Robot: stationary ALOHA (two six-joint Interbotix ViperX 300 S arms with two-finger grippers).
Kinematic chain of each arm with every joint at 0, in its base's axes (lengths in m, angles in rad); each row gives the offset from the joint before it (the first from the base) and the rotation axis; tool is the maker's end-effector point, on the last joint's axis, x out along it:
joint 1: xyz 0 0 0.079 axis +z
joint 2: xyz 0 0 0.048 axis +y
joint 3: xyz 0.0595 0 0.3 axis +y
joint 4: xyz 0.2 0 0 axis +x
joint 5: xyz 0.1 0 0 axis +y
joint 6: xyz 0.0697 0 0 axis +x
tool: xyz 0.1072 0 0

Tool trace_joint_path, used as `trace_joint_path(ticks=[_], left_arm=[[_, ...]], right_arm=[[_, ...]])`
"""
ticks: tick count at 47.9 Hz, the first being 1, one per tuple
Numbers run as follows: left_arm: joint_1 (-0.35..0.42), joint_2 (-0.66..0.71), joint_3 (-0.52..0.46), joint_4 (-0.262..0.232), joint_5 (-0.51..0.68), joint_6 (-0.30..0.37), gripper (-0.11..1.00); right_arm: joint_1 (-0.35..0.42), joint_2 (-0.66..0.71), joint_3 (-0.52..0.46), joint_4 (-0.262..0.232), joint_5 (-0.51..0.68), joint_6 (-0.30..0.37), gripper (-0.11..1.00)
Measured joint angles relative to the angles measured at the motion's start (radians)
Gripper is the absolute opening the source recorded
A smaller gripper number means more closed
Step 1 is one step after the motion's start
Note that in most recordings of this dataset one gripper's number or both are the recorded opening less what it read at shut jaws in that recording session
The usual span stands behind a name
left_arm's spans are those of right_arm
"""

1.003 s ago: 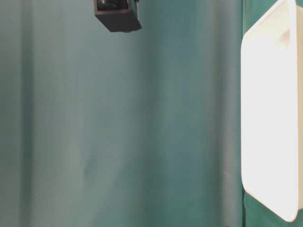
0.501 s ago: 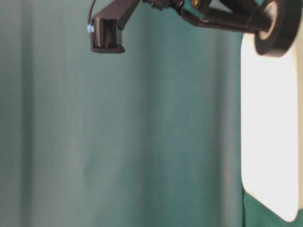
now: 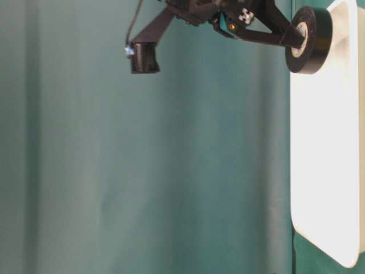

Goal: Put the tape alternately from left to right into the white case.
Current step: 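Lift the black roll with the right gripper and carry it into the tray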

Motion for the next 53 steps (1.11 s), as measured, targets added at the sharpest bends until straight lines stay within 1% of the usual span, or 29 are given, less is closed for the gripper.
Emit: trace_joint_path(ticks=[9, 14, 24, 38, 53], left_arm=[[0.002, -0.002, 0.000, 0.000, 0.000, 0.002, 0.55], [0.000, -0.002, 0.000, 0.000, 0.000, 0.002, 0.55], [0.000, 0.000, 0.000, 0.000, 0.000, 0.000, 0.55], [0.002, 0.003, 0.000, 0.000, 0.000, 0.000, 0.55], [0.000, 0.008, 0.000, 0.000, 0.000, 0.000, 0.54]], right_arm=[[-0.067, 0.038, -0.017, -0.040, -0.040, 0.000, 0.23], [-0.120, 0.066, -0.032, -0.066, -0.064, 0.000, 0.23], [-0.193, 0.124, -0.058, -0.075, -0.109, -0.002, 0.23], [-0.222, 0.195, -0.095, -0.077, -0.123, -0.008, 0.23], [-0.245, 0.206, -0.103, -0.077, -0.138, -0.009, 0.23]])
